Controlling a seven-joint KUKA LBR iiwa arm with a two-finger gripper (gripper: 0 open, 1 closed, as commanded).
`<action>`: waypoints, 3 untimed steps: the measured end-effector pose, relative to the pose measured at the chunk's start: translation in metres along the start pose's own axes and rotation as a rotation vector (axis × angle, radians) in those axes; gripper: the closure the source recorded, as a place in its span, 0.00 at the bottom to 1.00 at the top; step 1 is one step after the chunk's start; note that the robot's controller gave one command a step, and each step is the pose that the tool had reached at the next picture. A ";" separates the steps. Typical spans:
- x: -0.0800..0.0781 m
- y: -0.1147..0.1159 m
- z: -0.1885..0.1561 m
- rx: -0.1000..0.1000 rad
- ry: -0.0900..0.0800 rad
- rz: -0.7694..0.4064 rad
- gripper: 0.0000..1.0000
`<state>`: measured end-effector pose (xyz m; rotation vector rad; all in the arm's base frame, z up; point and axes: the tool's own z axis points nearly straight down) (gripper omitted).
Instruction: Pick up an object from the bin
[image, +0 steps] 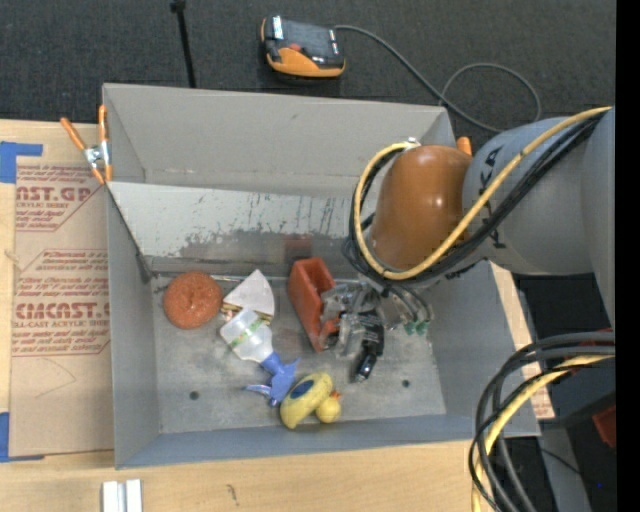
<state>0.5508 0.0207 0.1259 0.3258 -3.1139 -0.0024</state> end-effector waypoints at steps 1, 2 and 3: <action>0.016 -0.011 -0.042 0.002 -0.009 -0.011 1.00; 0.000 0.008 -0.103 0.002 -0.001 0.007 1.00; -0.009 0.014 -0.117 0.002 -0.008 0.004 1.00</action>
Offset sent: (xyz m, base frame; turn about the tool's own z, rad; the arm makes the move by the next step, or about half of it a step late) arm 0.0218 0.0284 0.1403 0.0187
